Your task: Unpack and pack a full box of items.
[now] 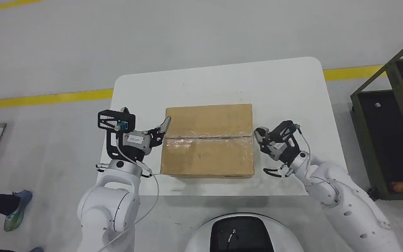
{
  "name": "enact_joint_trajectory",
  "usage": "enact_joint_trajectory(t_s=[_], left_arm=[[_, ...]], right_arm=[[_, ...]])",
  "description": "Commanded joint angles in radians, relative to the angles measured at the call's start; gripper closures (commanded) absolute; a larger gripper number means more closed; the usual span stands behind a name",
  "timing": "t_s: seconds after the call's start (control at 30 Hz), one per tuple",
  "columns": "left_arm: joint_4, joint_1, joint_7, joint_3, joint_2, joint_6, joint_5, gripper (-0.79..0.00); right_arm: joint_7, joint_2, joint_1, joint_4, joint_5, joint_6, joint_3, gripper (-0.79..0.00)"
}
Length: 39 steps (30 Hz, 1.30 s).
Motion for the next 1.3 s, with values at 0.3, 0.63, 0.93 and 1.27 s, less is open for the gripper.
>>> enact_joint_trajectory(t_s=[0.3,0.63,0.93,1.27], left_arm=[[0.000,0.000,0.000,0.000,0.000,0.000,0.000,-0.785],[0.000,0.000,0.000,0.000,0.000,0.000,0.000,-0.785],[-0.033,-0.093,0.054,0.168,0.005,-0.222,0.058,-0.785],[0.041,-0.155,-0.019,0.408,0.001,-0.395,0.105,-0.785]], right_arm=[[-0.065,0.028,-0.103,-0.158,0.047,0.046,0.277,0.000],[-0.047,0.043,-0.170,-0.244,0.070,-0.038,0.389,0.000],[-0.049,0.049,-0.158,-0.221,0.045,-0.075,0.390,0.000],[-0.067,0.051,-0.172,-0.223,0.020,-0.073,0.383,0.000]])
